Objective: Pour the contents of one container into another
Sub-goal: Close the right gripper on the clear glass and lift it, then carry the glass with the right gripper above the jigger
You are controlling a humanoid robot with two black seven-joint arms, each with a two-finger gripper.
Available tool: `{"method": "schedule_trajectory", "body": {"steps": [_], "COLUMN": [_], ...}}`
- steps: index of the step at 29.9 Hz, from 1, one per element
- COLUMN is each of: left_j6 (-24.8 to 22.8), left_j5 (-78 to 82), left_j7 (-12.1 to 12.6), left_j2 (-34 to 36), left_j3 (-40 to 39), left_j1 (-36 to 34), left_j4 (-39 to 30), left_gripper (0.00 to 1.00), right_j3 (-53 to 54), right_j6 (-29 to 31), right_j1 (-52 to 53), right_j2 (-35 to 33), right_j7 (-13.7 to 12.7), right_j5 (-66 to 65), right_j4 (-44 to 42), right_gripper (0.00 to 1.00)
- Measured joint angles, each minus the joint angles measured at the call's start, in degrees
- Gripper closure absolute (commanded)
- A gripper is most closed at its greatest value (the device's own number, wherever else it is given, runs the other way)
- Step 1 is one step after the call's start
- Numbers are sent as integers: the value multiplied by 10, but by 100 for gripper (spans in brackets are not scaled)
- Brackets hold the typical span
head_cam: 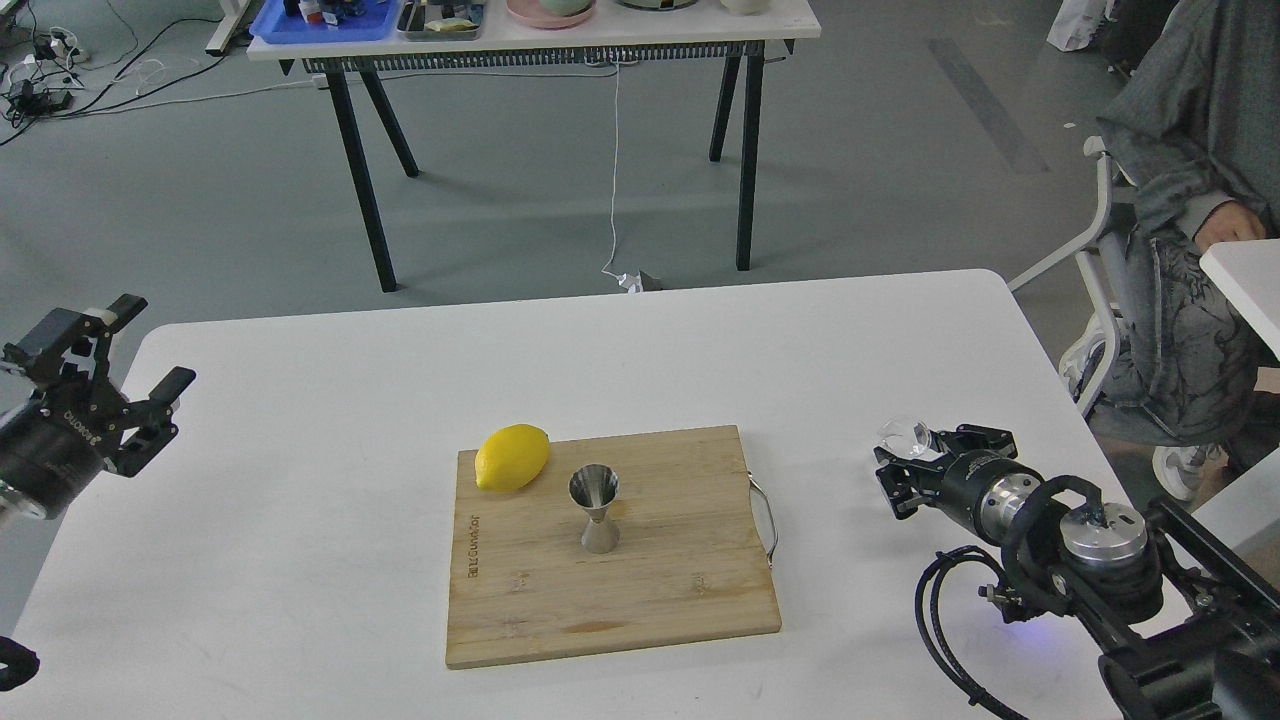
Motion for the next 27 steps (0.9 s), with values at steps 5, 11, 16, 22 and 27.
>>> {"method": "schedule_trajectory", "body": {"steps": [5,11,16,22,27], "left_j6": [0,0,0,0,0], "left_j5": [0,0,0,0,1], "left_j7": [0,0,0,0,0], "left_j2": [0,0,-1,-9,-13], "left_j3": [2,3,4,4,5], "left_j1": [0,-1,-1,-2,-3], "left_j4": [0,0,0,3,5], "left_gripper": [4,4,4,4,4], "right_j3": [-9,-51,-104,-175,-233], "right_j6": [23,36,37,48,60], "right_j1": [20,58,98,146,188], "right_j2": [-1,2,4,21,23], "right_j7": [-8,-13,-14,-14,-19], "right_j5": [-44,-75,-92,-102,-141], "right_j4": [22,39,53,57,57], "right_gripper": [58,58,58,58,58]}}
